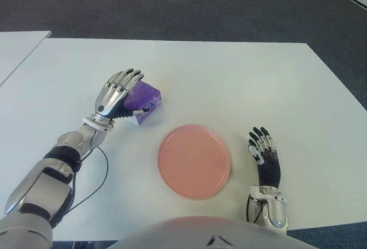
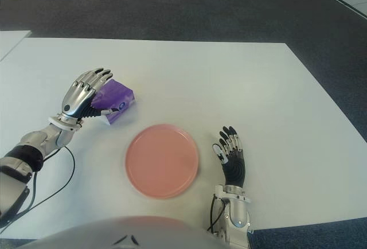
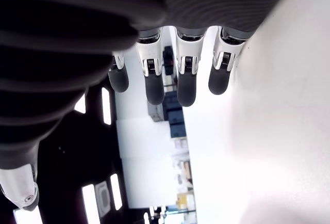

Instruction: Put the tissue paper into the plate.

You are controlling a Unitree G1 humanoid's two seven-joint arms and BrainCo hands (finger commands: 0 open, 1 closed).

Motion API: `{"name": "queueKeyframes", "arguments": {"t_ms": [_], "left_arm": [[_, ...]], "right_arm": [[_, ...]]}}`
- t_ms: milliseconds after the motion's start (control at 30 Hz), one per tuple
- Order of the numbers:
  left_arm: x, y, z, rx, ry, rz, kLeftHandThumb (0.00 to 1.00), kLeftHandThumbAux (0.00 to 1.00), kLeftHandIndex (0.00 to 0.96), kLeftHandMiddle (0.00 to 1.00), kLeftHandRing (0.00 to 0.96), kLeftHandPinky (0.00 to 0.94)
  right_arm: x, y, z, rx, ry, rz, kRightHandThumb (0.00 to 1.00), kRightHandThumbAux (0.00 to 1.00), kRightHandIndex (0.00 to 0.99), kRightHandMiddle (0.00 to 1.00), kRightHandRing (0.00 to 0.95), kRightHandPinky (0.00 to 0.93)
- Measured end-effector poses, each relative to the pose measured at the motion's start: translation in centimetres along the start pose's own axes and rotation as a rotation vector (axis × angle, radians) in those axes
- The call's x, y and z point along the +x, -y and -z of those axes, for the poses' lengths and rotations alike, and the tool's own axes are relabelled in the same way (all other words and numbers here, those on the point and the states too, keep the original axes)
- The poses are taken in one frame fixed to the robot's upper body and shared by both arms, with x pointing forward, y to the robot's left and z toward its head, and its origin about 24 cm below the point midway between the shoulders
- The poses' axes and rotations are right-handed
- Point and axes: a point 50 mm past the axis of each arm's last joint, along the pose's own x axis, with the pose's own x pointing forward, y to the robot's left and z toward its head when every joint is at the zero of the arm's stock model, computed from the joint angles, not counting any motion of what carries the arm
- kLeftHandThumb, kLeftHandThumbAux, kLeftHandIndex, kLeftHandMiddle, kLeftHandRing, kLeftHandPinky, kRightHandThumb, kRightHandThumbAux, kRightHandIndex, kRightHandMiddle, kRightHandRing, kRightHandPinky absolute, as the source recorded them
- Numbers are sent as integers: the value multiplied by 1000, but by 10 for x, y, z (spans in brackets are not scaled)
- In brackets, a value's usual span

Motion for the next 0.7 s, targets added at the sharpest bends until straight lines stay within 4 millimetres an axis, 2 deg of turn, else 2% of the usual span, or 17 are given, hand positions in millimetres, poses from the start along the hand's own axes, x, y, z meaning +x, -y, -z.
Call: {"name": "queueKeyframes", "arguments": {"t_ms": [700], "left_arm": [[1,7,-1,17,0,37,257,391,70,111,109,140]], "right_arm": [[1,0,0,4,3,7,287,572,108,160,134,143]]}}
